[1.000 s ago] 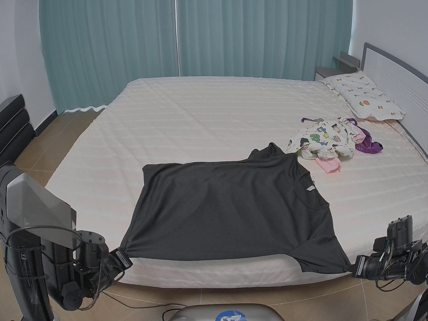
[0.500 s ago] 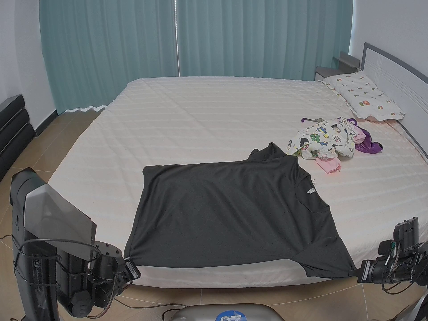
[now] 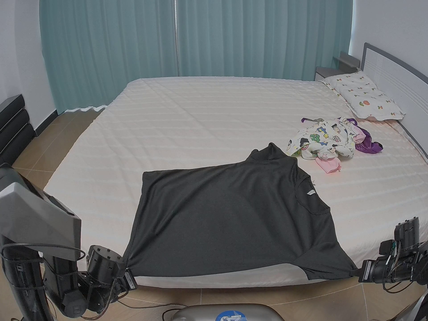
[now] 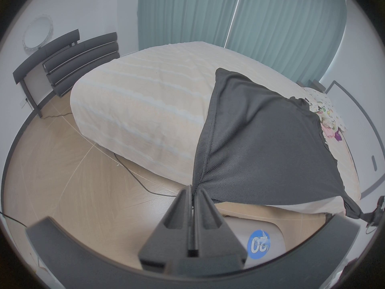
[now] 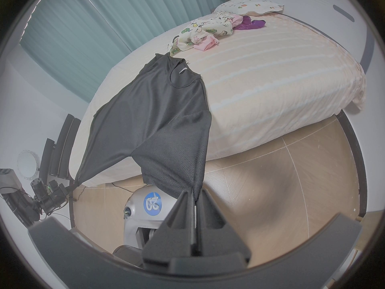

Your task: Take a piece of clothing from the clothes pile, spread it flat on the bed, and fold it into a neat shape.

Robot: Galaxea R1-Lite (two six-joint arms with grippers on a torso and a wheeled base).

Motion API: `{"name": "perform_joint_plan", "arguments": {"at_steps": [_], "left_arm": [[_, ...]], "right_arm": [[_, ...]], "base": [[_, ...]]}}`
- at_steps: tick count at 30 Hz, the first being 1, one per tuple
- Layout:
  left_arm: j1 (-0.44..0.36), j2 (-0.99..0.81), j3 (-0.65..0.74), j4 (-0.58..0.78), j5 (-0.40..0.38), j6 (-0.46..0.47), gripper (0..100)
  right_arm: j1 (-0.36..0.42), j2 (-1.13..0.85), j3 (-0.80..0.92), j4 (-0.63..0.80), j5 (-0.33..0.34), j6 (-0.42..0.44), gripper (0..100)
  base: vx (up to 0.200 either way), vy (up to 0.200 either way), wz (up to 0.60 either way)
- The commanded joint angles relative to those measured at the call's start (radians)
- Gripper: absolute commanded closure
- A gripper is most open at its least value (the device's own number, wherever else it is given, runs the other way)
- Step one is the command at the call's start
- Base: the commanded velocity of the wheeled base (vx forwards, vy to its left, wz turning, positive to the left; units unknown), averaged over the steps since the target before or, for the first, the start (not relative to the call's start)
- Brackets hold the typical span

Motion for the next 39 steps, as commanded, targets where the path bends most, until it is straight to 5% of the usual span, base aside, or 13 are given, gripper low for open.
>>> {"name": "perform_joint_plan", "arguments": {"at_steps": [1, 21, 39], "left_arm": [[0.007, -0.143, 0.014, 0.065, -0.021, 0.064, 100], [0.069, -0.076, -0.023, -0.032, -0.062, 0.107, 100], [0.154, -0.130, -0.315, 0.054, -0.068, 0.108, 100]], "right_arm": [[-0.001, -0.009, 0.012, -0.003, -0.001, -0.009, 100], [0.011, -0.061, -0.090, 0.002, 0.008, -0.001, 100], [0.014, -0.008, -0.392, -0.002, 0.031, 0.111, 100]], "base": [[0.000, 0.000, 0.00], [0.000, 0.000, 0.00], [0.000, 0.000, 0.00]]}}
